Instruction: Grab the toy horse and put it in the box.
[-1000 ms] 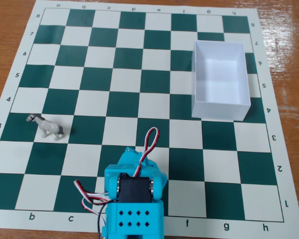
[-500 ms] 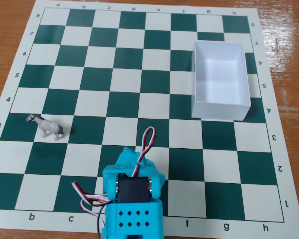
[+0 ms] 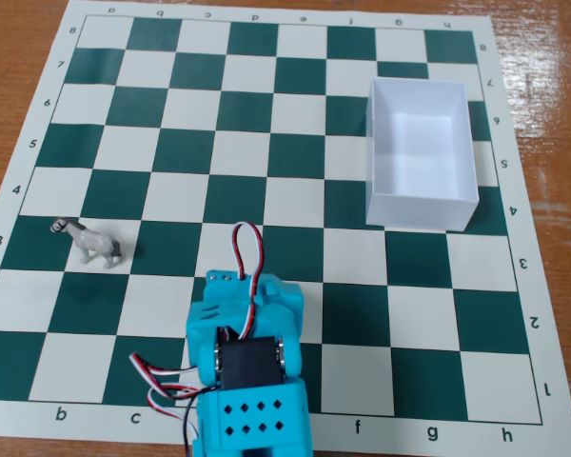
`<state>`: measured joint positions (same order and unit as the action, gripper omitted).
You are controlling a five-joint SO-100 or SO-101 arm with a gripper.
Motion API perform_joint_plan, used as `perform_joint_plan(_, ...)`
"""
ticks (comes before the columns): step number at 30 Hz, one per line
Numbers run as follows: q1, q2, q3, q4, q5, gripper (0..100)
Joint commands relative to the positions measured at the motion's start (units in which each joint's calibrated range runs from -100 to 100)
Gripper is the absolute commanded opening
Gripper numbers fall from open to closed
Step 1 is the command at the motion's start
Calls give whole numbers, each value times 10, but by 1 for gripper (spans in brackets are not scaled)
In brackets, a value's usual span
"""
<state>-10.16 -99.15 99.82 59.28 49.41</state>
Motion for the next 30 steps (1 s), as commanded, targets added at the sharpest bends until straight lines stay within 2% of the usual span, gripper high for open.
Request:
perform_joint_plan(1, -13, 4, 2, -83, 10, 4)
perform_joint_plan(5, -32, 21, -11, -131, 6, 7)
perform_joint_plan(11, -68, 95, -75, -126, -16, 14)
perform_joint_plan(16, -99, 177, -135, -143, -12, 19)
perform_joint_plan(22, -135, 240, -170, -172, 57, 20)
perform_joint_plan(26, -143, 275, -149, -238, 108, 20)
perform_joint_plan(30, -167, 314, -141, -309, 129, 20)
